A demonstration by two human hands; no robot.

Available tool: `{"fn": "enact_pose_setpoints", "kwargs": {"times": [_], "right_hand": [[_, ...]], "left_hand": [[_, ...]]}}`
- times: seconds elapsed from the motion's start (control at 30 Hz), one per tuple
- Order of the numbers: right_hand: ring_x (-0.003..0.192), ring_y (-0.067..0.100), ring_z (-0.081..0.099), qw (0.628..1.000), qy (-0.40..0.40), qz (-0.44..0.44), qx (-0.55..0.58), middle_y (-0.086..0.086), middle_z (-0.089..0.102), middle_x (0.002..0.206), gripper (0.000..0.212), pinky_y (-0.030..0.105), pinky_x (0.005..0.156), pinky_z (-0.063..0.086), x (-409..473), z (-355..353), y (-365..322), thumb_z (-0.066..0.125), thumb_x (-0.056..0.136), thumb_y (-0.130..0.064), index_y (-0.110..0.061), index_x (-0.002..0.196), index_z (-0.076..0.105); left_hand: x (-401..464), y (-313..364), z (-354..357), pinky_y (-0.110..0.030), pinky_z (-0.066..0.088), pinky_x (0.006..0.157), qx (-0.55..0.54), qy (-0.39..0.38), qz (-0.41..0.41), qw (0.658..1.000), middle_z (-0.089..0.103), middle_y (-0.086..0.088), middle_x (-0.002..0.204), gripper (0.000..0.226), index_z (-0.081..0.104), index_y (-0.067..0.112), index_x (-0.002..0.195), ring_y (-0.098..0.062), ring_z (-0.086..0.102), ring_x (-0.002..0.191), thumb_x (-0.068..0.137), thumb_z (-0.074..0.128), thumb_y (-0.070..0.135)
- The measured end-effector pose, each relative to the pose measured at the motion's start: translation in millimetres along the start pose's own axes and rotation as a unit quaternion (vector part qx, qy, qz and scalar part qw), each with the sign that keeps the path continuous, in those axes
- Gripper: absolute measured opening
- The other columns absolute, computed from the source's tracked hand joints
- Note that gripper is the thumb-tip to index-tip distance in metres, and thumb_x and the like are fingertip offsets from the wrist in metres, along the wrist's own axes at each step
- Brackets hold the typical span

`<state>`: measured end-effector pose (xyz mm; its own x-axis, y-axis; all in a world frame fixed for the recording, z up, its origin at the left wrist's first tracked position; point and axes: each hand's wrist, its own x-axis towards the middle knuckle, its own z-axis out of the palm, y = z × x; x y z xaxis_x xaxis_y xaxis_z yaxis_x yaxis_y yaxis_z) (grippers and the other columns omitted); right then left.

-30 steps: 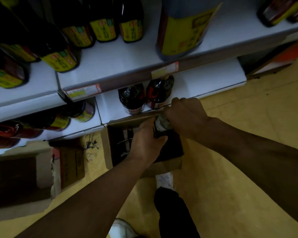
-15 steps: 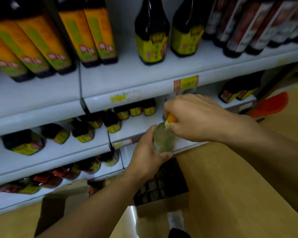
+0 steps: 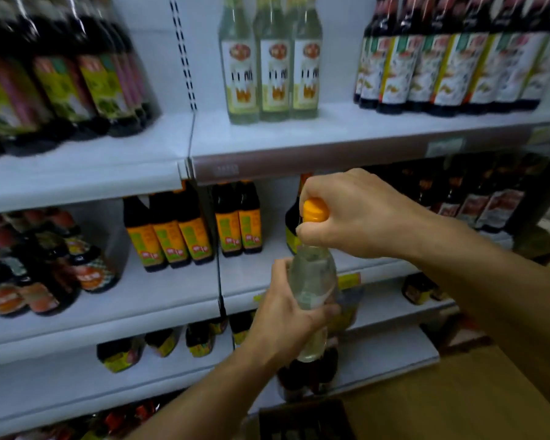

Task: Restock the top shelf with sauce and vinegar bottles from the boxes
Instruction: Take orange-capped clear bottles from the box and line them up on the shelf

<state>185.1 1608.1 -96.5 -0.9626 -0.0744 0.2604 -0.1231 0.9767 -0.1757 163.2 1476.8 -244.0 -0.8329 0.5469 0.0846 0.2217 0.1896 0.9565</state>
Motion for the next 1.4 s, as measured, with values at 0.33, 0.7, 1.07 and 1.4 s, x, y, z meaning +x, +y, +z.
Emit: {"fn": "enact_pose_setpoints", "kwargs": {"times": [0.33, 0.7, 1.07, 1.4], "right_hand": [[0.071, 0.021, 0.057, 0.991, 0.133, -0.008, -0.007, 0.000, 0.061, 0.077, 0.030, 0.036, 0.061, 0.045, 45, -108, -37, 0.067, 0.078, -0.045, -0.018, 0.089, 0.059], [0.078, 0.014, 0.061, 0.977, 0.188, -0.034, 0.091, -0.010, 0.061, 0.083, 0.038, 0.037, 0.070, 0.053, 96, -175, -24, 0.058, 0.084, -0.062, -0.029, 0.102, 0.058], [0.108, 0.016, 0.063, 0.943, 0.068, -0.041, 0.323, 0.001, 0.062, 0.127, 0.085, 0.033, 0.075, 0.055, 128, -154, 43, 0.047, 0.078, -0.072, -0.018, 0.143, 0.045], [0.096, 0.007, 0.069, 0.893, -0.036, -0.037, 0.448, -0.009, 0.073, 0.104, 0.042, 0.028, 0.085, 0.055, 144, -79, 63, 0.080, 0.078, -0.032, -0.028, 0.114, 0.060]], "left_hand": [[19, 111, -54, -0.032, 0.057, 0.080, -0.036, 0.072, 0.076, 0.994, 0.065, 0.014, 0.098, 0.055, 0.047, 0.038, 0.110, -0.002, 0.066, 0.090, 0.071, 0.084, 0.027], [74, 193, -98, -0.036, 0.057, 0.085, -0.047, 0.068, 0.118, 0.989, 0.070, 0.006, 0.104, 0.063, 0.051, 0.025, 0.121, -0.013, 0.068, 0.096, 0.066, 0.080, 0.016], [139, 255, -118, -0.049, 0.056, 0.088, -0.081, 0.035, 0.162, 0.983, 0.069, -0.018, 0.110, 0.056, 0.058, 0.008, 0.121, -0.034, 0.068, 0.100, 0.066, 0.069, 0.010], [173, 255, -128, -0.055, 0.055, 0.086, -0.102, 0.047, 0.151, 0.982, 0.067, -0.023, 0.102, 0.050, 0.059, 0.005, 0.111, -0.039, 0.066, 0.094, 0.061, 0.061, 0.005]]}}
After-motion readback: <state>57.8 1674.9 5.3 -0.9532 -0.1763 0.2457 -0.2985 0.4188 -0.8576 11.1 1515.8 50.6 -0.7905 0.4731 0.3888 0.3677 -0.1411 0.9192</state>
